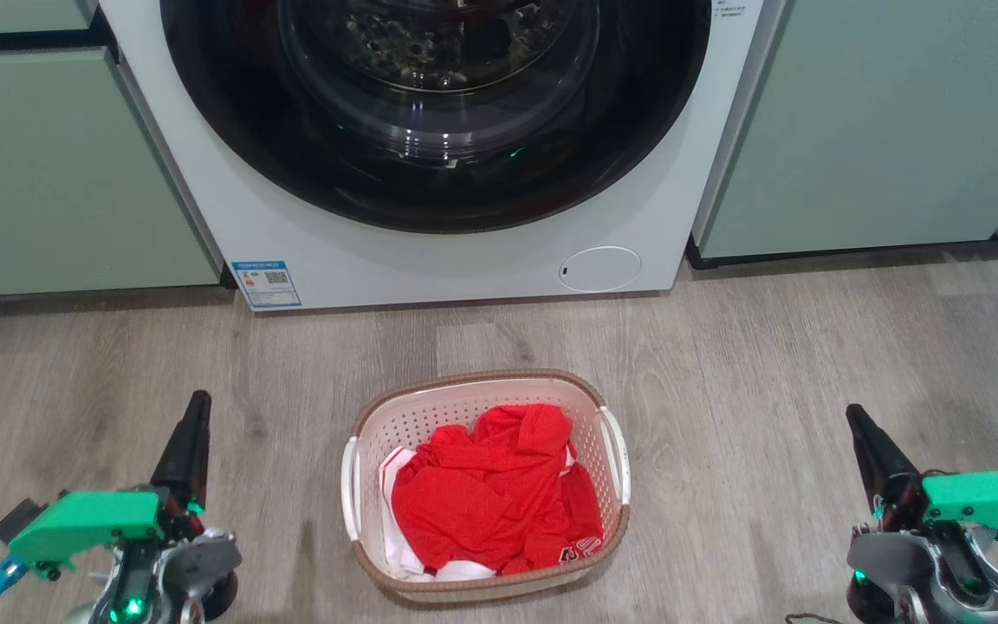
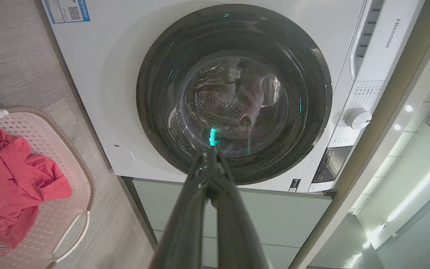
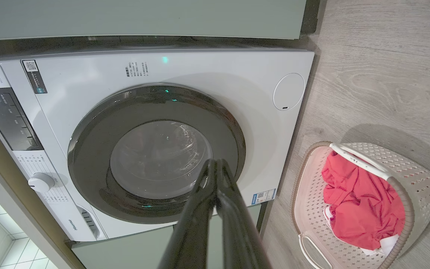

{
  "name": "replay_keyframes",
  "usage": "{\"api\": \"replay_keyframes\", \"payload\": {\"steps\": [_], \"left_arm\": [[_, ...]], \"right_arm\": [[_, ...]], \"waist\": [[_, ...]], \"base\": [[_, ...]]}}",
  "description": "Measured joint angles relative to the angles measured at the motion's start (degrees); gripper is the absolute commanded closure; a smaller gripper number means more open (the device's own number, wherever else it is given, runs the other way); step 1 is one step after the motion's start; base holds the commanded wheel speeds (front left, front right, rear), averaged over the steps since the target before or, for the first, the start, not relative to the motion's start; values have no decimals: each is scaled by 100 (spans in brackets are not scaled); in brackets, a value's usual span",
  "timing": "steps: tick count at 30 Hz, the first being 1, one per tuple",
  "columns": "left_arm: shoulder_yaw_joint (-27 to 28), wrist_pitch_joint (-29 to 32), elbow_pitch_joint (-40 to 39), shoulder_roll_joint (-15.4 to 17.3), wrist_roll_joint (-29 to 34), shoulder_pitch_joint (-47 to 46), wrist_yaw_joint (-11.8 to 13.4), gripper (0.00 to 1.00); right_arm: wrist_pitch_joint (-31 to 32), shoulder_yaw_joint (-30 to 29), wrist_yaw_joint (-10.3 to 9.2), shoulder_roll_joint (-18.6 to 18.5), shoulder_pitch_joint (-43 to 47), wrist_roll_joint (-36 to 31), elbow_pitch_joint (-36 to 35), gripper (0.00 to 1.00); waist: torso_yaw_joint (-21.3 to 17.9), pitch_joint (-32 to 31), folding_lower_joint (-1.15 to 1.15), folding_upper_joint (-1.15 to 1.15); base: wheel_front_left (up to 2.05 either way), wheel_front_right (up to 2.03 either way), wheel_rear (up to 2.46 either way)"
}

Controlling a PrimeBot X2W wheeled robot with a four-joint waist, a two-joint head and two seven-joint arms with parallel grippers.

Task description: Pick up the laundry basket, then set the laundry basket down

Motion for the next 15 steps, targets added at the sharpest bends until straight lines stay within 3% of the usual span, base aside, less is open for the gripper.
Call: {"api": "replay_keyframes", "payload": {"steps": [15], "left_arm": [[1,0,0,0,0,0,0,100]], "right_arm": [[0,0,0,0,0,0,0,100]], "waist": [[0,0,0,0]], "base": [[0,0,0]]}}
